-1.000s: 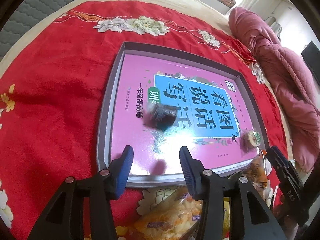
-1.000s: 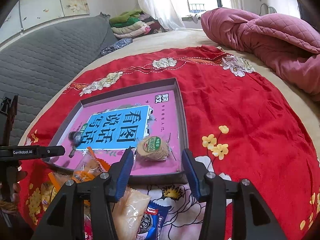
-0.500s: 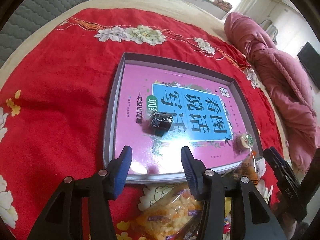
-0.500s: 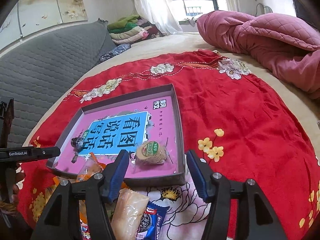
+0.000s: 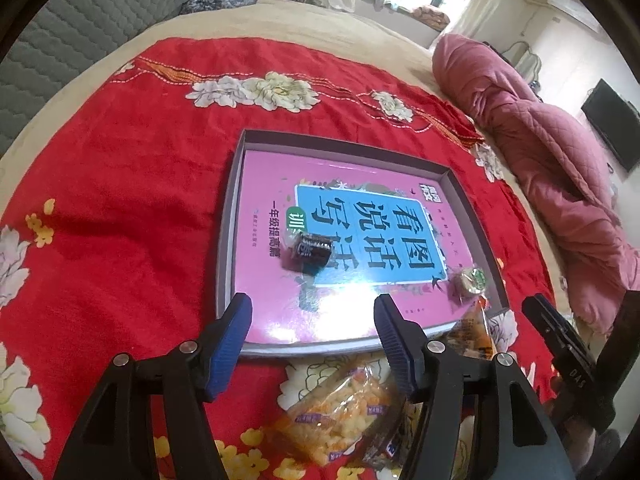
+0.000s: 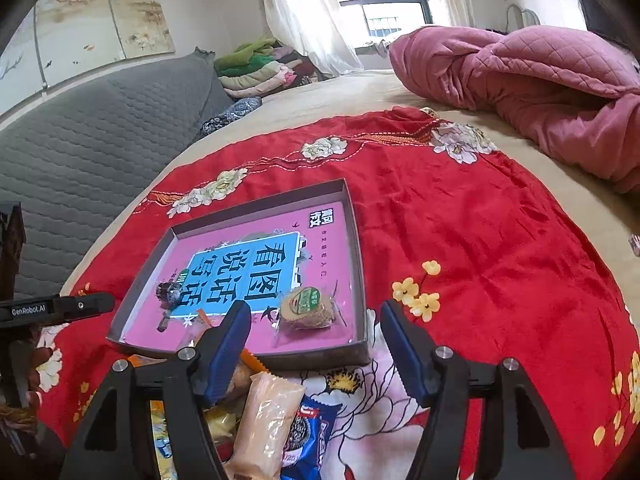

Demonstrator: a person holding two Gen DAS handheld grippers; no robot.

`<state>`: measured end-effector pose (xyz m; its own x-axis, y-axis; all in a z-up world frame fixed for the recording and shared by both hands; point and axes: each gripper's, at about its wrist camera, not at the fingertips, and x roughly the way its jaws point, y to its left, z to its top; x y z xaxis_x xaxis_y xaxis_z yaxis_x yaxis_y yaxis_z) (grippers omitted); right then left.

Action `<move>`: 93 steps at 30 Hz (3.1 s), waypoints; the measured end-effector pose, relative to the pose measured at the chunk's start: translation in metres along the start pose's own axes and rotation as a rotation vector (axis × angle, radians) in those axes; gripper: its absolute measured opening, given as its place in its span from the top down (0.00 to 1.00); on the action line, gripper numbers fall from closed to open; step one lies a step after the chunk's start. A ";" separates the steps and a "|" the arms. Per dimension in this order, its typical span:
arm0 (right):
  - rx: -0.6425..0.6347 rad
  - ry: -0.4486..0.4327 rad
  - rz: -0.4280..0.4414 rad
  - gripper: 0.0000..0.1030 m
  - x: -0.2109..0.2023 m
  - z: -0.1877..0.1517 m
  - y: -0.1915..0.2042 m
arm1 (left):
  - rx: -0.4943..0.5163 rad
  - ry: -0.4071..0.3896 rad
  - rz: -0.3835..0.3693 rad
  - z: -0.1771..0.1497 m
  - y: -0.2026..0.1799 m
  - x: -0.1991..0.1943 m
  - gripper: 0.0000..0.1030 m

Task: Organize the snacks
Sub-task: 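Move the left gripper back to the clear puffed-snack bag while the right gripper returns to the pile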

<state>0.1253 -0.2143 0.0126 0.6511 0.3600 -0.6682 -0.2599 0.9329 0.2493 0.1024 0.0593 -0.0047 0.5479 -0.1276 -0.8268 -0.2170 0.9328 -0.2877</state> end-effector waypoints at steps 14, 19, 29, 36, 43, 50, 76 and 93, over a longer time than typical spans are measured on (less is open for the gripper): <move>-0.026 0.016 -0.009 0.34 -0.017 -0.006 0.016 | 0.080 0.034 -0.021 -0.021 0.000 -0.011 0.36; -0.017 0.022 -0.015 0.34 -0.019 -0.007 0.016 | 0.098 0.052 -0.024 -0.028 0.002 -0.013 0.36; -0.036 0.048 -0.013 0.34 -0.023 -0.013 0.024 | 0.107 0.065 -0.037 -0.036 0.004 -0.017 0.29; -0.055 0.093 -0.016 0.34 -0.022 -0.024 0.032 | 0.148 0.084 -0.044 -0.043 -0.004 -0.017 0.29; -0.063 0.141 -0.020 0.34 -0.020 -0.035 0.035 | 0.203 0.123 -0.064 -0.052 -0.011 -0.010 0.29; -0.067 0.144 -0.022 0.34 -0.021 -0.037 0.035 | 0.242 0.154 -0.062 -0.059 -0.017 -0.003 0.29; -0.082 0.197 -0.034 0.34 -0.010 -0.047 0.037 | 0.354 0.193 -0.030 -0.071 -0.022 0.016 0.29; -0.127 0.211 -0.047 0.52 0.002 -0.053 0.044 | 0.349 0.194 -0.016 -0.074 -0.018 0.031 0.29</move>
<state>0.0774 -0.1734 -0.0148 0.5046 0.2935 -0.8119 -0.3291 0.9348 0.1333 0.0632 0.0139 -0.0608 0.3789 -0.1736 -0.9090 0.0963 0.9843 -0.1478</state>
